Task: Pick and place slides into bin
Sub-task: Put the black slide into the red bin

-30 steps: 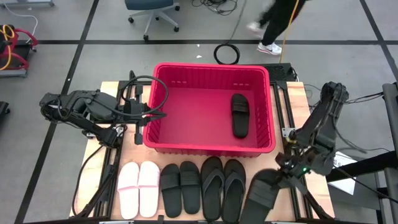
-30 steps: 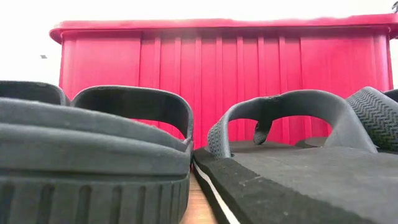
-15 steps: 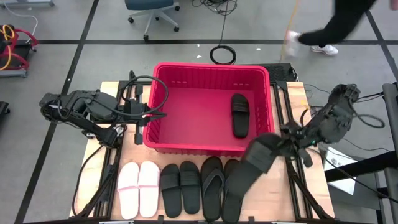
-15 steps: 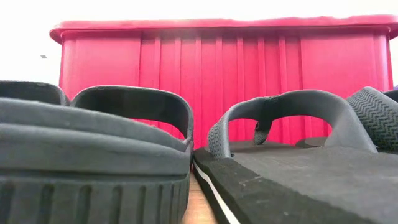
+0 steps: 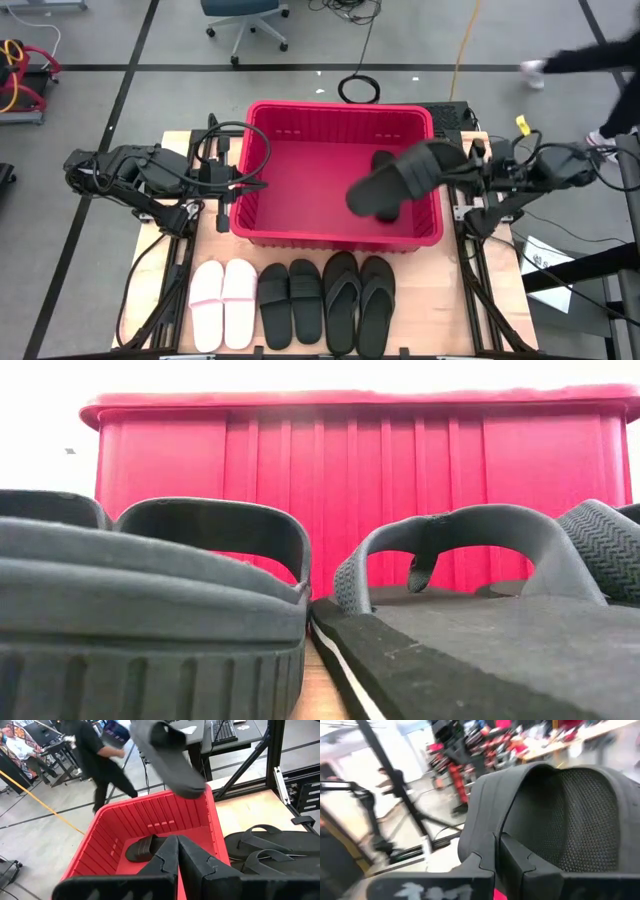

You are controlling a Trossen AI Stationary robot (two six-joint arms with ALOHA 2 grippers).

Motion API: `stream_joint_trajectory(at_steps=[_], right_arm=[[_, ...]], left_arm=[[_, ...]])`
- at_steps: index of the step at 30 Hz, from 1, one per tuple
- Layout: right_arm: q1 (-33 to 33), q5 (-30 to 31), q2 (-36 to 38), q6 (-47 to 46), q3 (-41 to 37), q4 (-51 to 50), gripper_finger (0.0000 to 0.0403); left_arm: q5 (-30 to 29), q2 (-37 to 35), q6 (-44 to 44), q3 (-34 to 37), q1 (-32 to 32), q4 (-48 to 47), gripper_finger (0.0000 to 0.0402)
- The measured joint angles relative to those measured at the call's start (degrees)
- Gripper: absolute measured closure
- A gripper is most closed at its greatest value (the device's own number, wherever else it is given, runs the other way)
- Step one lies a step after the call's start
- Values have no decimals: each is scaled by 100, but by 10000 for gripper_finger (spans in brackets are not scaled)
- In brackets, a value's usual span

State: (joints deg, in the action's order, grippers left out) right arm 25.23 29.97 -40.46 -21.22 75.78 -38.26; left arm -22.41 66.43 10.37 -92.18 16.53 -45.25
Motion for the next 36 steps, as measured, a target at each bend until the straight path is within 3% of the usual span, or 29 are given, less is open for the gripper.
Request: stream_joint_trajectory(at_steps=[13,20,24,33,36], right_arm=[[-1572,-26,-750,1561,80,731,403],[-2726,-902,-1460,1767,78,674,403],[-3375,-1623,-1958,1872,78,595,403],[-4633,-4290,-3131,2256,78,424,399],[-4993,-4927,-3450,2481,78,146,399]], left_arm=[[-2,0,-25,0,-1,4,391],[-2,0,-39,0,-2,4,399],[-2,0,-103,0,-1,4,395],[-2,0,-168,0,-2,6,400],[-2,-1,-169,-2,-2,6,394]])
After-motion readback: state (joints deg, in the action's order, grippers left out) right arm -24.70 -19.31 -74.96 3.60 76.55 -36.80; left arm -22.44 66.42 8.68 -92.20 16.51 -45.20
